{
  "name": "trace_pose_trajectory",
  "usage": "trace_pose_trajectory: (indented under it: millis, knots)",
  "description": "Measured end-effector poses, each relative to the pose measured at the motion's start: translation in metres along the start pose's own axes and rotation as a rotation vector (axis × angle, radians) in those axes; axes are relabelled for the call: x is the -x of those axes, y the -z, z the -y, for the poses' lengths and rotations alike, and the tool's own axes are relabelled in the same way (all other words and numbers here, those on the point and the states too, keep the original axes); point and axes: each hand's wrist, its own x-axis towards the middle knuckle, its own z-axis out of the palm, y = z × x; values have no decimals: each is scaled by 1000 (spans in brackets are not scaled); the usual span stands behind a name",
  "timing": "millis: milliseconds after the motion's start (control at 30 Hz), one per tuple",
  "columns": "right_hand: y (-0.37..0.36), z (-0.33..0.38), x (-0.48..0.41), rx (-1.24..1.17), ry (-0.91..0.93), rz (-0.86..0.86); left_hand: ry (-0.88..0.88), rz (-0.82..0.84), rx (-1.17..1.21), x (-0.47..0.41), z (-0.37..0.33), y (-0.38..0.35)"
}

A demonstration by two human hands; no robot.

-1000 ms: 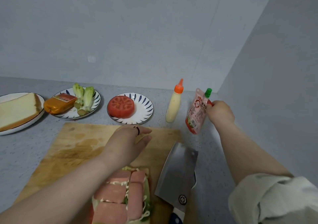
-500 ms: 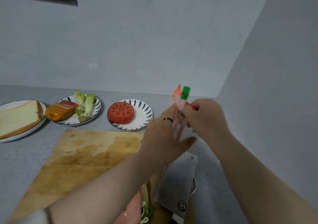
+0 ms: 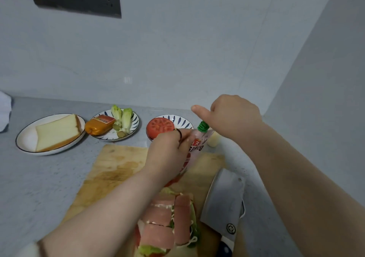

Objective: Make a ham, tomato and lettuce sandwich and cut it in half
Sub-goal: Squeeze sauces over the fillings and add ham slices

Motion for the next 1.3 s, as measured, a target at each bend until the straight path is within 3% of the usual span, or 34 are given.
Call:
trace_pose_trajectory:
  millis: [233, 400, 633, 767, 933, 1133, 1300]
  knots:
    - [-8, 28, -1, 100, 81, 125, 31, 155, 56, -4, 19, 31]
    - [-13, 37, -4, -51, 119, 236, 103, 288, 249, -10, 35, 42]
    - [-16, 34, -3, -277, 335, 275, 54, 466, 325, -23, 48, 58]
    - [-17, 30, -7, -472, 317, 415, 61, 435, 287, -31, 56, 61]
    - [-26, 33, -14, -346, 317, 346, 108, 440, 157, -35, 63, 59]
    - [-25, 30, -16, -492, 415, 395, 139, 452, 128, -38, 70, 59]
    - [-32, 29, -19, -438, 315, 332, 121, 459, 96, -42, 73, 55]
